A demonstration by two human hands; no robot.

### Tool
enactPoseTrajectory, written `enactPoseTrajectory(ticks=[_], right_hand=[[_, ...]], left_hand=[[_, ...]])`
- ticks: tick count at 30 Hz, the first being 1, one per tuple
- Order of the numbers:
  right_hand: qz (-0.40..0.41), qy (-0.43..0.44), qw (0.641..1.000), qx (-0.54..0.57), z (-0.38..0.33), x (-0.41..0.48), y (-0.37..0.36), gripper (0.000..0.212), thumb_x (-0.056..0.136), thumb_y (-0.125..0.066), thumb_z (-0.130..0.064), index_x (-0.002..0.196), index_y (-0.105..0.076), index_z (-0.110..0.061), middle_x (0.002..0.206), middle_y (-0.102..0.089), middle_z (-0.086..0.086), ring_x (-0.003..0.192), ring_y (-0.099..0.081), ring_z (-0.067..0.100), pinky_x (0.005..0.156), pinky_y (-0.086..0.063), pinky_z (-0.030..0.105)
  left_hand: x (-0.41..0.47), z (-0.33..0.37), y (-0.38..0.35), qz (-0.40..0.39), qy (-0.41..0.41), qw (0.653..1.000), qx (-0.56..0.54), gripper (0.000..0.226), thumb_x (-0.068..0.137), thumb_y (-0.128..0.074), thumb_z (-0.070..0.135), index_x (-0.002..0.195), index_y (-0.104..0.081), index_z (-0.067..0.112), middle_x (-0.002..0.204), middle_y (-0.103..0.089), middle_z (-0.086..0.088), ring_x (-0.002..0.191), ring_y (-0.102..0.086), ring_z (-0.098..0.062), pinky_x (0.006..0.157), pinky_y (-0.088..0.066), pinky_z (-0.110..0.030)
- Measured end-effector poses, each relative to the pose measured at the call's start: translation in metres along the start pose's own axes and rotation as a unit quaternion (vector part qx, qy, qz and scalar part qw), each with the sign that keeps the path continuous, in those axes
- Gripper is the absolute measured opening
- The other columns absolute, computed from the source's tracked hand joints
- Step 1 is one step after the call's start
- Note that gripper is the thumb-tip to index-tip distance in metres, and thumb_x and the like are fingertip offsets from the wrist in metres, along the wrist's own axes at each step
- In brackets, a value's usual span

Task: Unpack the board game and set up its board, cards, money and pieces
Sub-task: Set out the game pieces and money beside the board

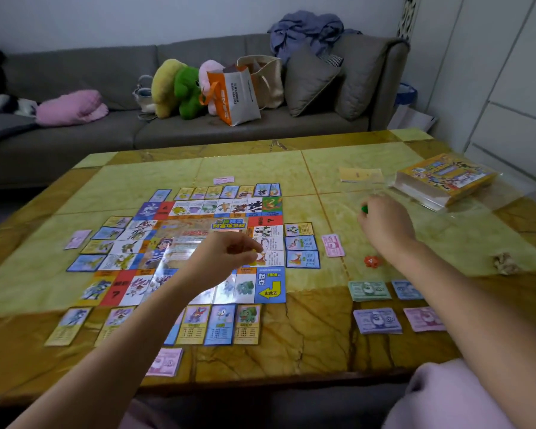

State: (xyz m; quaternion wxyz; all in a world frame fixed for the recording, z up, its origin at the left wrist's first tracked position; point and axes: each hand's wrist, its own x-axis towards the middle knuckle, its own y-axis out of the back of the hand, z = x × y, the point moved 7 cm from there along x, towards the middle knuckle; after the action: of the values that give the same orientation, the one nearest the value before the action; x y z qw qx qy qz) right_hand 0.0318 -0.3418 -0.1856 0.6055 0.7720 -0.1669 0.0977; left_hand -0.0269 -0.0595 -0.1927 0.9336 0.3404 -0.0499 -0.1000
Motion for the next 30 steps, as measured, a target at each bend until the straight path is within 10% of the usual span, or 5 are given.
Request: enactPoseTrajectory(ticks=[6,17,30], right_hand=[[-0.058,0.107,0.984,0.13,-0.066,-0.03,0.018,0.025,0.096,-0.052,-0.015,0.116,-0.065,-0.007,0.114,-0.061,0.011,0.096,-0.058,0.02,0.087,-0.041,0.024],[-0.253,0.167,0.933,0.192,-0.126,-0.062,-0.037,0.02,0.082,-0.071,-0.006,0.1,-0.075,-0.013,0.091,-0.069,-0.002,0.064,-0.05,-0.007,0.057,-0.036,-0.001],[-0.281,0.157,0.93,0.177,-0.128,-0.071,-0.061,0.023,0.079,-0.075,-0.013,0.103,-0.073,-0.014,0.097,-0.071,0.0,0.082,-0.062,0.01,0.072,-0.045,0.019]], left_hand=[[-0.001,-0.011,-0.009,0.021,0.003,1.0,0.017,0.012,0.087,-0.067,0.015,0.085,-0.068,0.026,0.076,-0.068,0.01,0.066,-0.061,0.001,0.059,-0.045,-0.013],[0.012,-0.029,-0.03,-0.009,-0.011,0.995,0.1,0.013,0.087,-0.067,0.014,0.099,-0.068,0.017,0.083,-0.064,0.01,0.078,-0.06,-0.002,0.064,-0.042,-0.002],[0.018,-0.029,-0.039,-0.02,-0.028,0.986,0.162,0.016,0.087,-0.065,0.017,0.103,-0.067,0.016,0.09,-0.066,0.003,0.083,-0.061,-0.011,0.072,-0.049,-0.022]])
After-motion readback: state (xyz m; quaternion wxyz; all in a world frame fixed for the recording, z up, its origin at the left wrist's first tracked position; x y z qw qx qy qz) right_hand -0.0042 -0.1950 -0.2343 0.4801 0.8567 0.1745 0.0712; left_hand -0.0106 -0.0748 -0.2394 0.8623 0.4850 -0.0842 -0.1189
